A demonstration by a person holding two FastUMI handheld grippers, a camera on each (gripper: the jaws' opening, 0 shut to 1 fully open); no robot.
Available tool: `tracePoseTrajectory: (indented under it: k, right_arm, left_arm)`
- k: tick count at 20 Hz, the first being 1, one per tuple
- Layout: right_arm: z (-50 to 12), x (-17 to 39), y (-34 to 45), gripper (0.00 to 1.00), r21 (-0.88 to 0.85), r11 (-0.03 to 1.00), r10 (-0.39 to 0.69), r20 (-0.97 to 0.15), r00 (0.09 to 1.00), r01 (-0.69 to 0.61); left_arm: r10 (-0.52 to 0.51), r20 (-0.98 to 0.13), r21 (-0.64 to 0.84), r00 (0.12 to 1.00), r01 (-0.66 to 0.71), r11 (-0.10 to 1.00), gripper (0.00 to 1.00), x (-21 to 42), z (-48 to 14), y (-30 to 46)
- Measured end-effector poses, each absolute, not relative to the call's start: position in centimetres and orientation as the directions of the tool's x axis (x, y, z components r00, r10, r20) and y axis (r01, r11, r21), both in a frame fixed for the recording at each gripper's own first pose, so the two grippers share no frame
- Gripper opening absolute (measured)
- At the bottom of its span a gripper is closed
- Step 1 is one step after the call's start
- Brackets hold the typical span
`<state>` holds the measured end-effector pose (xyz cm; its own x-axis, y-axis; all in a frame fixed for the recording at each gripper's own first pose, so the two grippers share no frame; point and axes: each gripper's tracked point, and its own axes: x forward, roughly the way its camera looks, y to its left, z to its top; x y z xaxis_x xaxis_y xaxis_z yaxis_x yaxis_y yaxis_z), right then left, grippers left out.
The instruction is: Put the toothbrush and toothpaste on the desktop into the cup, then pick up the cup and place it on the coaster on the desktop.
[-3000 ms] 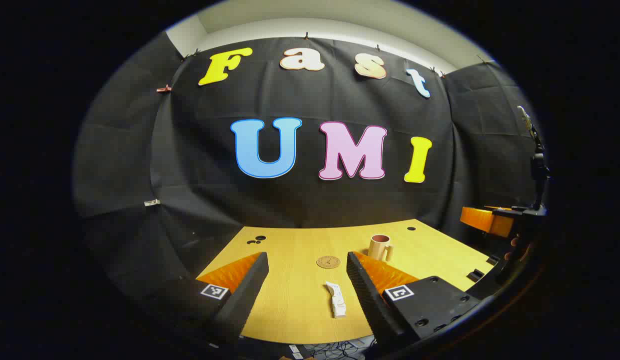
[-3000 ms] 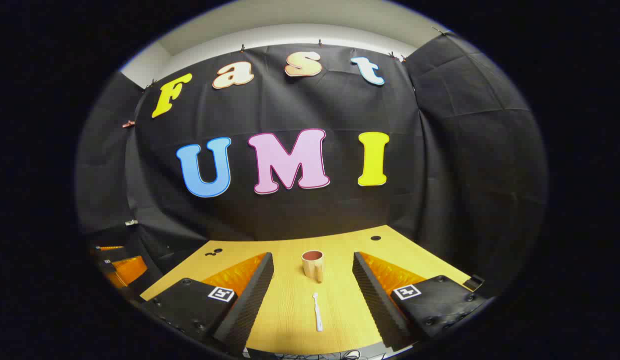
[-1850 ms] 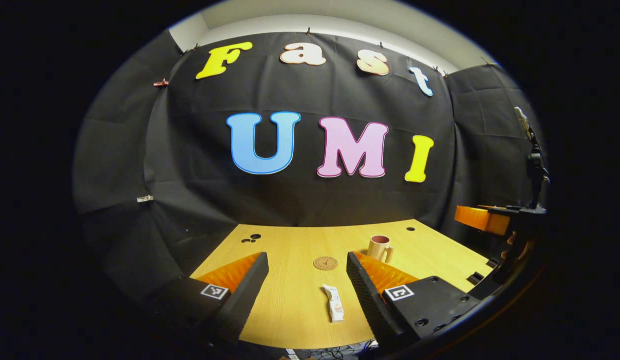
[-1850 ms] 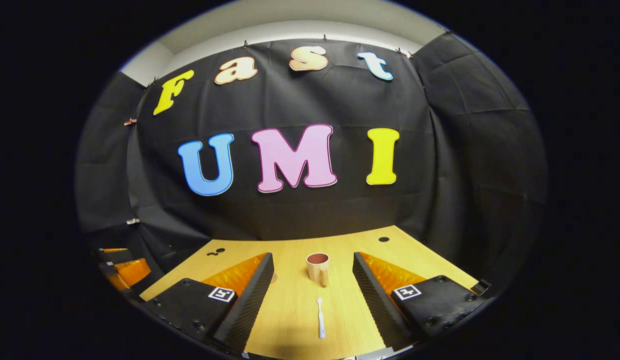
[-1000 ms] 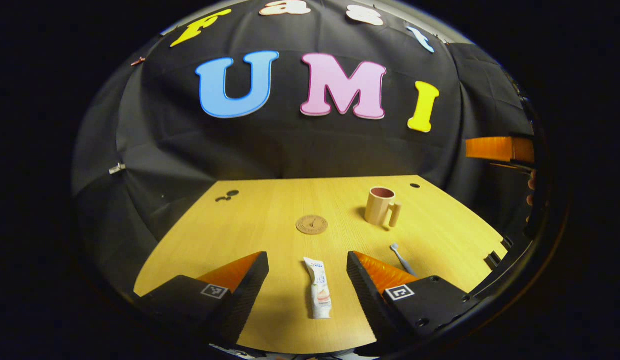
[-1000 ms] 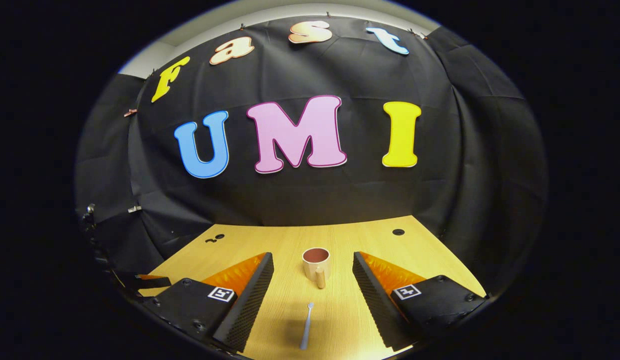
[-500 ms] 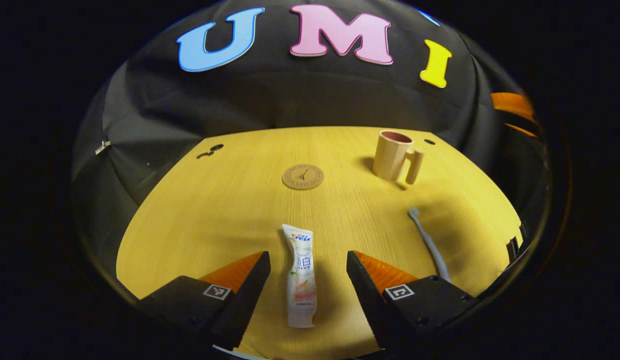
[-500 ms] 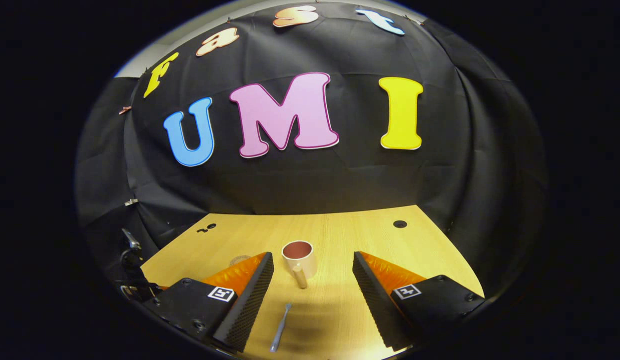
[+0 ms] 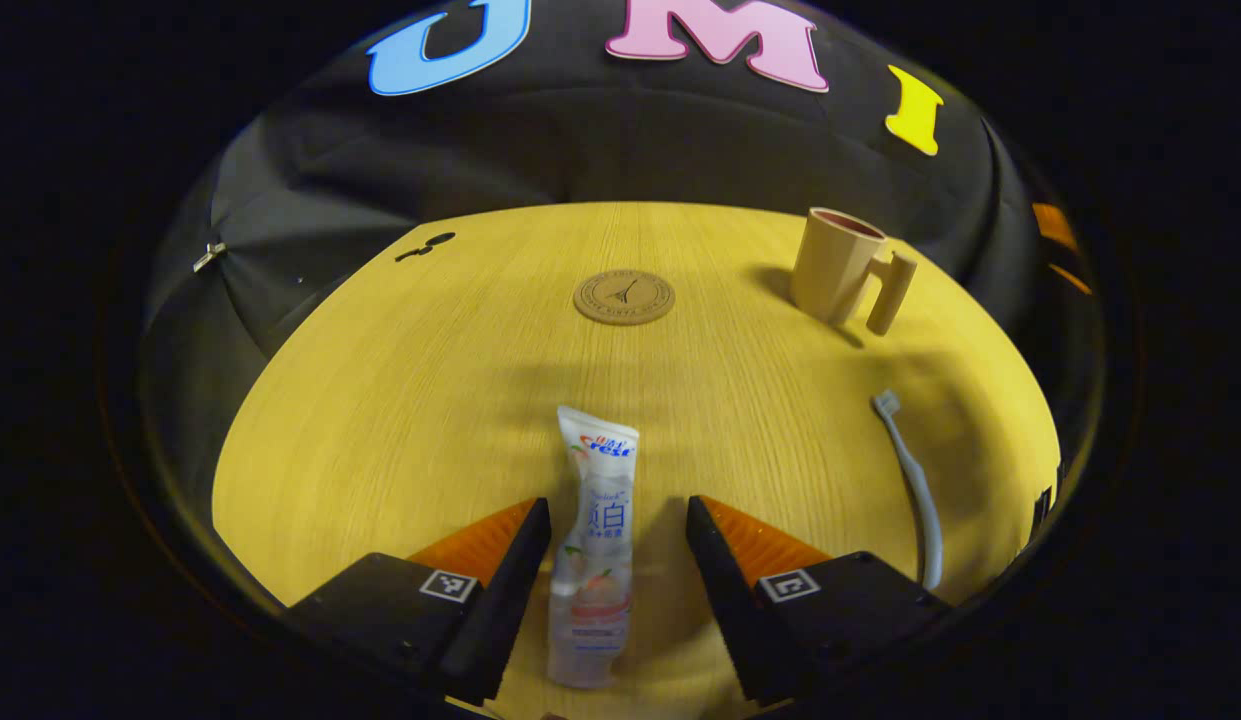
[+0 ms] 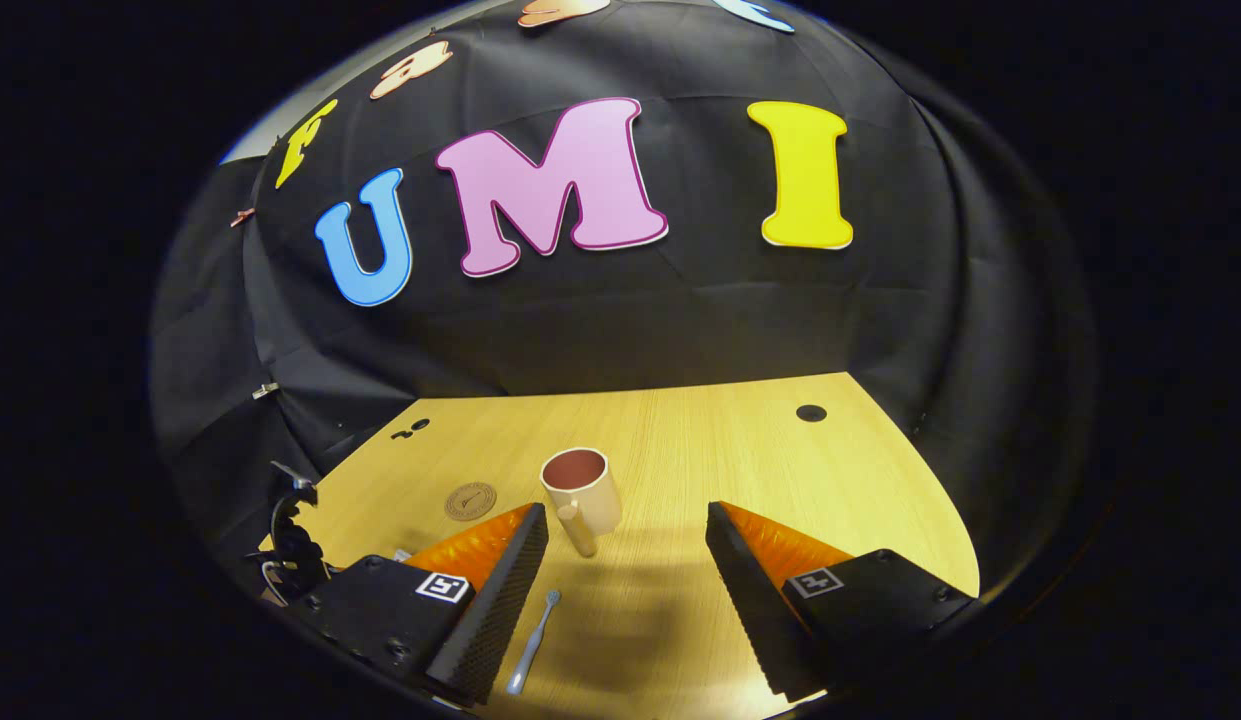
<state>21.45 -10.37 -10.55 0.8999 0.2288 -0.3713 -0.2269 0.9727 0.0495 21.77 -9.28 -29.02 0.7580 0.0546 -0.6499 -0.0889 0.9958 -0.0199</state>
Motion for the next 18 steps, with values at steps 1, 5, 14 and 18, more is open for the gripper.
tracePoseTrajectory:
  k: [1, 5, 14, 18]
  right_arm:
    - [-11.0, 21.5, -10.3, 0.98, 0.054, 0.972, 0.232, -0.382, 0.895, -0.229]
    - [-13.3, 20.9, -9.6, 0.98, 0.091, 0.971, 0.240, -0.446, 0.862, -0.223]
    - [-20.1, 18.9, -7.7, 0.98, 0.085, 0.976, 0.209, -0.615, 0.760, -0.200]
    - [-23.4, 18.3, -6.0, 0.98, 0.064, 0.981, 0.177, -0.689, 0.703, -0.184]
  left_arm:
    - [0.052, -0.642, -0.022, 0.765, -0.086, 0.996, 0.85, 21.9, -28.9, -9.2]
    - [0.037, -0.683, 0.002, 0.730, -0.050, 0.999, 0.63, 21.5, -28.9, -9.6]
    - [-0.006, -0.760, -0.024, 0.650, -0.019, 1.000, 0.29, 22.2, -28.7, -9.7]
    - [-0.067, -0.743, -0.070, 0.666, 0.023, 0.997, 0.28, 22.2, -27.4, -10.2]
